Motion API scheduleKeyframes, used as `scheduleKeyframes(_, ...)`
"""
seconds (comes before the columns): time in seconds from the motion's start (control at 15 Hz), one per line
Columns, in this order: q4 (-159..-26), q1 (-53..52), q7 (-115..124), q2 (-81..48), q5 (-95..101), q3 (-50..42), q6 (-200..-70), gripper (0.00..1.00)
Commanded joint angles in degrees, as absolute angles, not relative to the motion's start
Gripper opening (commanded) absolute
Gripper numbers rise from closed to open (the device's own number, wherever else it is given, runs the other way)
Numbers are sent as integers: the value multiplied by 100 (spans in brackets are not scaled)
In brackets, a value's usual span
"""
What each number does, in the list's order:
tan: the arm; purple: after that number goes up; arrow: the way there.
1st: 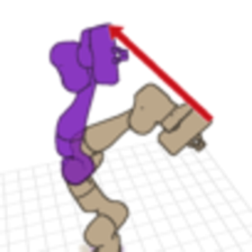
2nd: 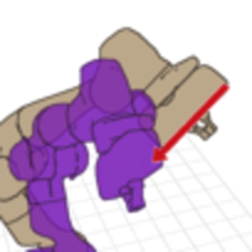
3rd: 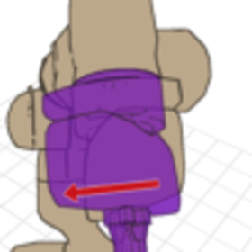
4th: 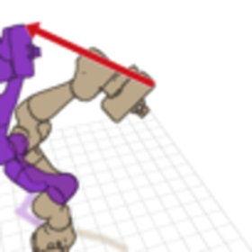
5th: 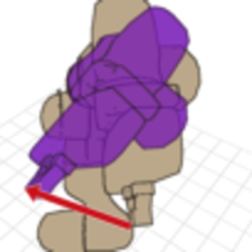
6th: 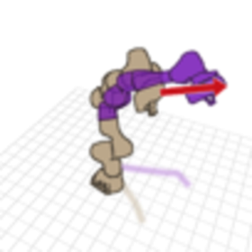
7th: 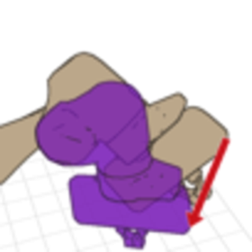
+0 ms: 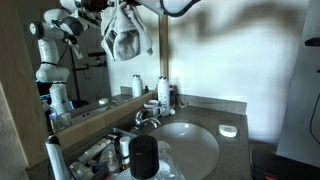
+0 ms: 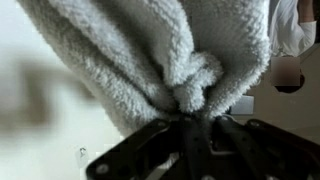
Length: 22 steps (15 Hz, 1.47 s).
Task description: Wipe the mirror with the towel
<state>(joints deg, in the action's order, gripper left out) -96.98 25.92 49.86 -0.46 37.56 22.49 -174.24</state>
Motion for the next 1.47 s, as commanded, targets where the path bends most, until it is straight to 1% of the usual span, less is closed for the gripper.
scheduleKeyframes(0.0,-9307,2373,4221,-479,3252,2491,-17208,5)
scheduleKeyframes(0.33,-9505,2263,2591,-340,1797,2730,-16940,5)
scheduleKeyframes(0.4,-9509,1354,2173,-309,1414,1911,-16815,5)
scheduleKeyframes(0.53,-9574,899,1559,-201,869,1566,-16604,5)
scheduleKeyframes(0.73,-9590,386,1184,-182,683,1064,-16268,6)
scheduleKeyframes(0.8,-9566,669,1290,-229,822,1303,-16203,6)
scheduleKeyframes(1.4,-9284,850,2438,-521,2015,800,-16027,6)
